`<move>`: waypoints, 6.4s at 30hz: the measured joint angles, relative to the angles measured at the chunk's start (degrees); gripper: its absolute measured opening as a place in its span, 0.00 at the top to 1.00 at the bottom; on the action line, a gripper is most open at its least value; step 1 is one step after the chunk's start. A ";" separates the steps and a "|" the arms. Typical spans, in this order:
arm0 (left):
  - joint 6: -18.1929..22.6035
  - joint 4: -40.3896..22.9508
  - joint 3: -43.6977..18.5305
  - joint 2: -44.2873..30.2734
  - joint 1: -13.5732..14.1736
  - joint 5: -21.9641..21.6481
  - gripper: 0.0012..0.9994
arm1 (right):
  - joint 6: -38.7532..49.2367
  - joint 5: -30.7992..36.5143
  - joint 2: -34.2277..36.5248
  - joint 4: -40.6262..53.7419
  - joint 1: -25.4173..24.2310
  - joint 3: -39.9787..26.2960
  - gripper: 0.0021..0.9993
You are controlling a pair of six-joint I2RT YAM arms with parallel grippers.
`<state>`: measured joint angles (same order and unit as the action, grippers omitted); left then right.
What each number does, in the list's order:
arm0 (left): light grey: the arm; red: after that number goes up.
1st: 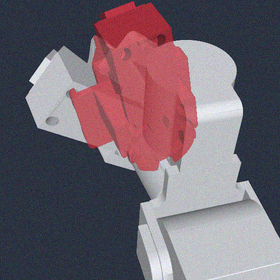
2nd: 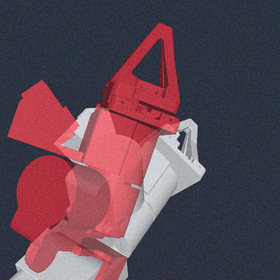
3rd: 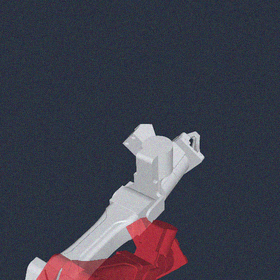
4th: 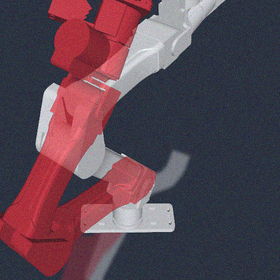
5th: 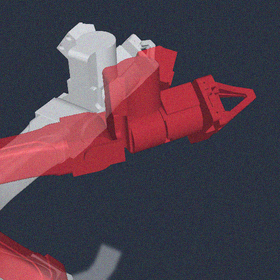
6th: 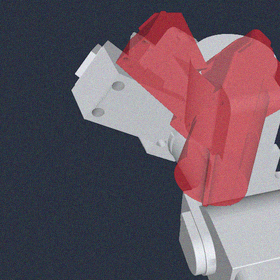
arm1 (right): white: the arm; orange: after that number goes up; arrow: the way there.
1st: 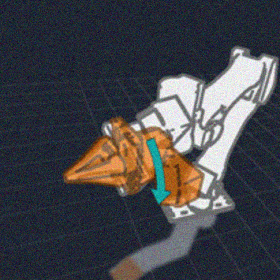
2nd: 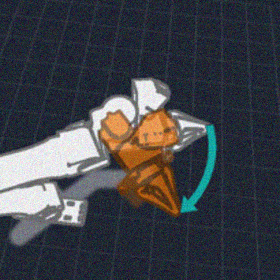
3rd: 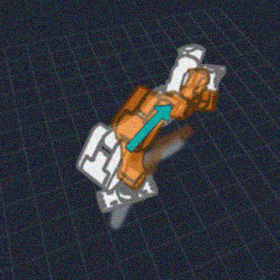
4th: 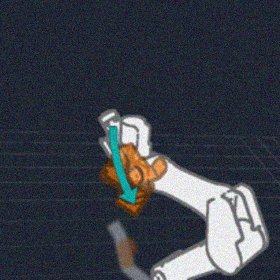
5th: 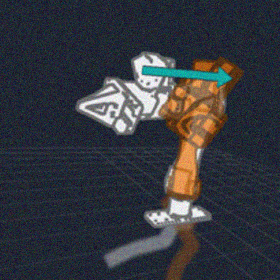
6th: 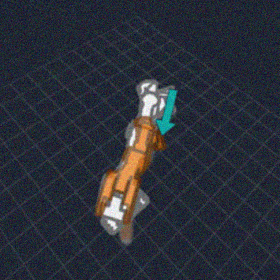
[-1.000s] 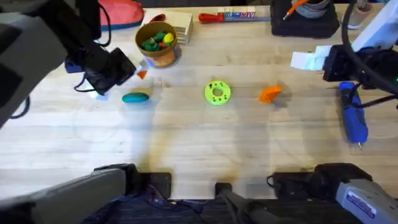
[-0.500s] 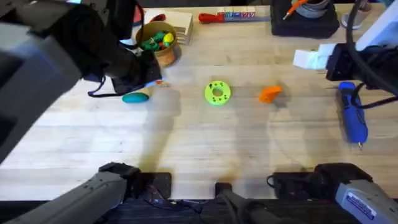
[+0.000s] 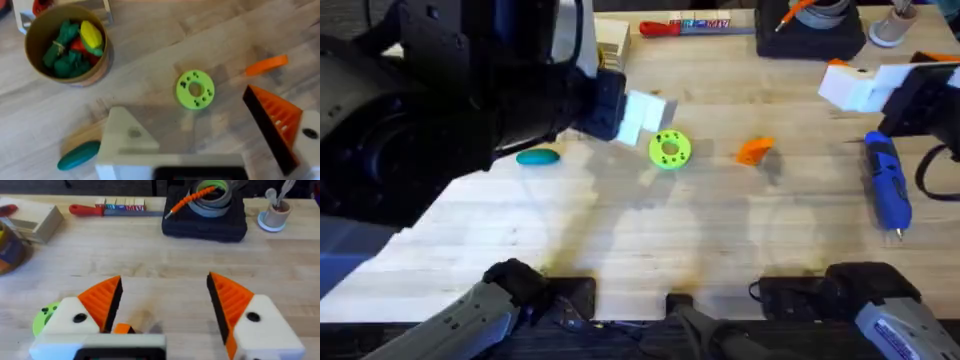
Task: Pick up the gripper from the table and insert it into the empty holder that is missing its gripper. Then pick up a screw, insert it into the mounting hole, and use the screwdriver to tighten it. Finally, clean up the table by picking up the vegetable and placing it into the bucket.
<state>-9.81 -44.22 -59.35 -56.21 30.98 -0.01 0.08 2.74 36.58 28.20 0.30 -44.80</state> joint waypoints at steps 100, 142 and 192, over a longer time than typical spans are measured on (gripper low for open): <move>10.21 41.19 58.97 55.90 -22.03 27.94 0.01 | -0.24 -4.45 0.02 21.29 0.00 0.00 0.01; 4.87 40.43 59.01 55.90 -22.03 58.50 0.01 | 30.18 0.36 36.13 20.20 12.57 -11.23 0.08; 4.59 38.89 58.99 55.89 -22.03 58.29 0.01 | 34.93 -4.13 37.58 21.34 12.68 -11.28 1.00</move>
<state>-5.21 -5.32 -0.36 -0.32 8.95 58.28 35.00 -1.39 74.15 49.54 12.97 -56.07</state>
